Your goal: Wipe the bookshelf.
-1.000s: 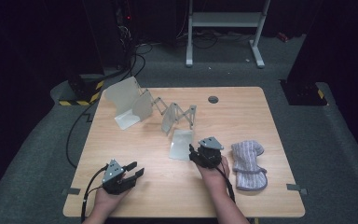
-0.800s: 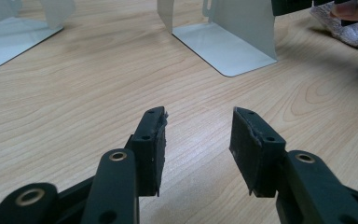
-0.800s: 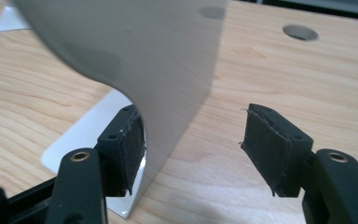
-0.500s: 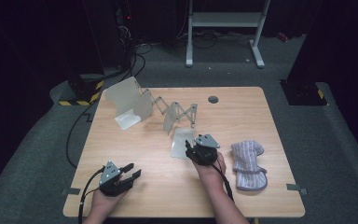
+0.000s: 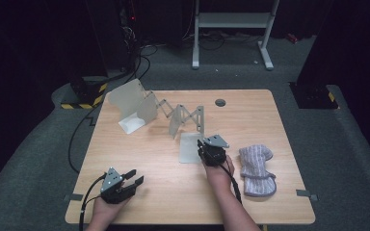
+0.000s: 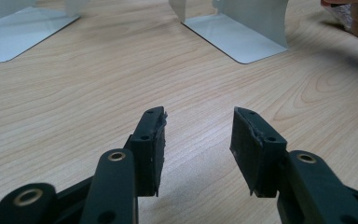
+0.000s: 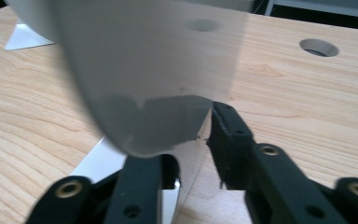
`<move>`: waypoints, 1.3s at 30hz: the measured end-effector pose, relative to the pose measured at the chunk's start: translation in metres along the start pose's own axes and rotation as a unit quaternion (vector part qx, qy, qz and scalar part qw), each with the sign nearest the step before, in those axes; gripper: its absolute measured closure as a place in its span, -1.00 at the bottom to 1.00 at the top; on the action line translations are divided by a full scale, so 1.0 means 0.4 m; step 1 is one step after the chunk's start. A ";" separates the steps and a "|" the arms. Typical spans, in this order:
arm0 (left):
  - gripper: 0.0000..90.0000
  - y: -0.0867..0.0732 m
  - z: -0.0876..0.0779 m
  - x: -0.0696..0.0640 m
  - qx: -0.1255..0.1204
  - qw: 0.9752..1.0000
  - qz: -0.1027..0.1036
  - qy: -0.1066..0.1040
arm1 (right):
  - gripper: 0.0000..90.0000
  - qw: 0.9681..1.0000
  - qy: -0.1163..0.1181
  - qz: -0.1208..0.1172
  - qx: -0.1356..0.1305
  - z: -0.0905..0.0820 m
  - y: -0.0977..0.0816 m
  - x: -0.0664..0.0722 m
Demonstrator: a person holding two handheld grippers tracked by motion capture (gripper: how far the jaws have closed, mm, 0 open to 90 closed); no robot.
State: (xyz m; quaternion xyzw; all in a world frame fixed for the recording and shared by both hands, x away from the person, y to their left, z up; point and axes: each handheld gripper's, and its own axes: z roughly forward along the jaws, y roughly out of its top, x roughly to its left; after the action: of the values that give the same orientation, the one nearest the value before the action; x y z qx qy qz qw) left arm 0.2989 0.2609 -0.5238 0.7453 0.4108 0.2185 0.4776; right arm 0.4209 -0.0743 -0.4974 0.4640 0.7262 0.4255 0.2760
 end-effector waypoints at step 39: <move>0.39 0.022 0.018 0.054 0.020 0.999 0.003 0.040 | 0.68 0.999 -0.033 -0.012 0.006 -0.194 -0.086 -0.117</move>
State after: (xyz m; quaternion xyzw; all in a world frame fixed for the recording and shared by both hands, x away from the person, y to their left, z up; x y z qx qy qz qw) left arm 0.3200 0.2731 -0.5205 0.7467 0.4312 0.2414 0.4453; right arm 0.3637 -0.1521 -0.4896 0.4712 0.7247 0.4020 0.3019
